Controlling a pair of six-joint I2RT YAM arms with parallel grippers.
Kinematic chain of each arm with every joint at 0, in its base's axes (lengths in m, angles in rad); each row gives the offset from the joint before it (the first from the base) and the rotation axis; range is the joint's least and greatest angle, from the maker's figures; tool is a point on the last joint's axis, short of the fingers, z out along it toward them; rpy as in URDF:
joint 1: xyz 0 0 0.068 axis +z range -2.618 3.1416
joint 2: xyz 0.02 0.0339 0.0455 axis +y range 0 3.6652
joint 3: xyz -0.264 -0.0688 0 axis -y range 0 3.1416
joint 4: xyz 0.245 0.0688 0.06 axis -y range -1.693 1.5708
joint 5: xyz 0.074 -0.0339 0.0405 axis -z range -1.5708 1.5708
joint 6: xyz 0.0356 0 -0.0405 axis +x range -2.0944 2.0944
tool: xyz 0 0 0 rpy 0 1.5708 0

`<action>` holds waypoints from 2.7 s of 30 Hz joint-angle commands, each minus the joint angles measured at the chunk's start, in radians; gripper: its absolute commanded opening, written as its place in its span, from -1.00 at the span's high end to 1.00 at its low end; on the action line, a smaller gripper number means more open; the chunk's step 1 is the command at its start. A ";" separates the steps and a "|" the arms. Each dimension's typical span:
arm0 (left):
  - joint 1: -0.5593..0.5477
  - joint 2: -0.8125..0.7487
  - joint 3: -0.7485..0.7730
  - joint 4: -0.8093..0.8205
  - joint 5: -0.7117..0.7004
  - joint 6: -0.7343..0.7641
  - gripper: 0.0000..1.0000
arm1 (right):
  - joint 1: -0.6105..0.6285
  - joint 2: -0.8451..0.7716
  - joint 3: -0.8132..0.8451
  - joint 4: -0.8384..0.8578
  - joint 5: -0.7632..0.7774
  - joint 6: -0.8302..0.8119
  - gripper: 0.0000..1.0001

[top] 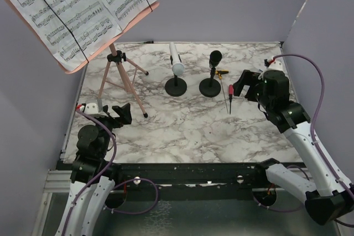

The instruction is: Pack up the instrument practice props

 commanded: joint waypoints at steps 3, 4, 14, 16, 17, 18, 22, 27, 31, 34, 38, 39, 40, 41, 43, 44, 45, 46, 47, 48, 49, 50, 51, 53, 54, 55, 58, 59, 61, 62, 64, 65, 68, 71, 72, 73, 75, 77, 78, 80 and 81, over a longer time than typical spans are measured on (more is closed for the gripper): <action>-0.005 0.054 0.019 0.006 0.043 0.016 -0.98 | 0.004 0.028 -0.038 0.158 -0.080 -0.067 -1.00; -0.005 0.060 0.019 0.007 0.041 0.014 -0.98 | 0.003 0.031 -0.072 0.216 -0.078 -0.076 -1.00; -0.005 0.119 0.025 0.002 0.060 0.027 -0.98 | 0.003 0.137 -0.410 0.991 -0.213 -0.192 -1.00; -0.005 0.128 0.026 0.001 0.063 0.027 -0.98 | 0.003 0.194 -0.418 1.077 -0.245 -0.201 -1.00; -0.005 0.131 0.028 0.000 0.068 0.028 -0.98 | 0.004 0.222 -0.415 1.112 -0.248 -0.200 -0.99; -0.005 0.135 0.028 -0.001 0.070 0.029 -0.98 | 0.004 0.250 -0.416 1.148 -0.246 -0.199 -0.95; -0.005 0.152 0.030 0.000 0.080 0.035 -0.98 | 0.006 0.360 -0.439 1.351 -0.226 -0.185 -0.92; -0.005 0.171 0.030 0.000 0.079 0.038 -0.98 | 0.031 0.496 -0.406 1.471 -0.148 -0.195 -0.87; -0.005 0.171 0.030 0.001 0.078 0.037 -0.98 | 0.057 0.581 -0.385 1.534 -0.046 -0.227 -0.83; -0.005 0.166 0.028 0.000 0.070 0.035 -0.98 | 0.064 0.640 -0.368 1.573 -0.011 -0.230 -0.75; -0.005 0.165 0.027 0.000 0.064 0.035 -0.98 | 0.089 0.703 -0.338 1.606 0.046 -0.249 -0.64; -0.005 0.163 0.027 -0.001 0.062 0.035 -0.98 | 0.098 0.719 -0.332 1.622 0.073 -0.261 -0.62; -0.005 0.162 0.027 0.000 0.062 0.035 -0.98 | 0.103 0.735 -0.324 1.644 0.096 -0.268 -0.60; -0.005 0.161 0.027 0.001 0.061 0.035 -0.98 | 0.107 0.752 -0.315 1.648 0.114 -0.270 -0.58; -0.005 0.161 0.025 0.000 0.059 0.035 -0.98 | 0.111 0.778 -0.296 1.651 0.134 -0.277 -0.53; -0.005 0.161 0.025 0.001 0.059 0.035 -0.98 | 0.115 0.788 -0.289 1.654 0.137 -0.282 -0.50; -0.005 0.159 0.025 0.001 0.059 0.035 -0.98 | 0.119 0.800 -0.281 1.658 0.138 -0.287 -0.46; -0.005 0.159 0.025 0.000 0.059 0.035 -0.98 | 0.123 0.809 -0.275 1.662 0.140 -0.293 -0.42; -0.005 0.159 0.025 -0.001 0.057 0.034 -0.98 | 0.127 0.816 -0.268 1.664 0.144 -0.298 -0.39; -0.006 0.158 0.025 -0.002 0.056 0.034 -0.98 | 0.130 0.824 -0.263 1.670 0.149 -0.303 -0.36; -0.005 0.156 0.025 -0.002 0.056 0.033 -0.98 | 0.132 0.829 -0.259 1.675 0.154 -0.308 -0.33; -0.005 0.154 0.025 -0.002 0.055 0.034 -0.98 | 0.134 0.834 -0.258 1.679 0.159 -0.313 -0.30; -0.005 0.153 0.025 -0.001 0.055 0.034 -0.98 | 0.136 0.838 -0.256 1.682 0.162 -0.318 -0.25; -0.005 0.148 0.025 -0.002 0.058 0.035 -0.98 | 0.137 0.843 -0.253 1.682 0.160 -0.328 -0.08; -0.005 0.147 0.025 -0.002 0.060 0.037 -0.98 | 0.137 0.842 -0.254 1.681 0.157 -0.329 0.02; -0.005 0.145 0.025 -0.002 0.062 0.037 -0.98 | 0.137 0.839 -0.257 1.679 0.148 -0.330 0.13; -0.005 0.146 0.027 0.001 0.092 0.037 -0.98 | 0.138 0.818 -0.267 1.656 0.098 -0.331 0.47; -0.005 0.148 0.028 0.004 0.114 0.038 -0.98 | 0.139 0.806 -0.271 1.643 0.073 -0.334 0.57; -0.005 0.151 0.025 0.016 0.165 0.045 -0.98 | 0.138 0.779 -0.281 1.597 0.011 -0.342 0.76; -0.005 0.155 0.023 0.022 0.193 0.049 -0.98 | 0.139 0.760 -0.287 1.563 -0.015 -0.341 0.83; -0.005 0.172 0.022 0.030 0.247 0.052 -0.98 | 0.138 0.716 -0.319 1.524 -0.057 -0.328 0.89; -0.005 0.186 0.024 0.032 0.276 0.055 -0.98 | 0.139 0.693 -0.343 1.518 -0.076 -0.323 0.90; -0.005 0.225 0.035 0.037 0.368 0.060 -0.98 | 0.139 0.606 -0.396 1.462 -0.149 -0.298 0.93; -0.006 0.238 0.036 0.059 0.470 0.065 -0.98 | 0.138 0.535 -0.433 1.383 -0.291 -0.285 0.99; -0.006 0.237 0.034 0.066 0.491 0.066 -0.98 | 0.138 0.511 -0.450 1.374 -0.319 -0.267 0.99; -0.008 0.236 0.033 0.071 0.508 0.067 -0.98 | 0.138 0.488 -0.471 1.370 -0.345 -0.252 0.99; -0.012 0.238 0.035 0.076 0.543 0.073 -0.98 | 0.139 0.438 -0.506 1.342 -0.385 -0.221 0.99; -0.019 0.245 0.039 0.082 0.578 0.079 -0.98 | 0.141 0.391 -0.540 1.323 -0.414 -0.198 0.99; -0.023 0.253 0.039 0.084 0.592 0.081 -0.98 | 0.144 0.367 -0.559 1.315 -0.431 -0.197 0.99; -0.032 0.263 0.035 0.099 0.613 0.083 -0.98 | 0.151 0.325 -0.590 1.303 -0.468 -0.200 0.99; -0.036 0.270 0.031 0.108 0.623 0.084 -0.98 | 0.154 0.310 -0.602 1.299 -0.484 -0.198 0.99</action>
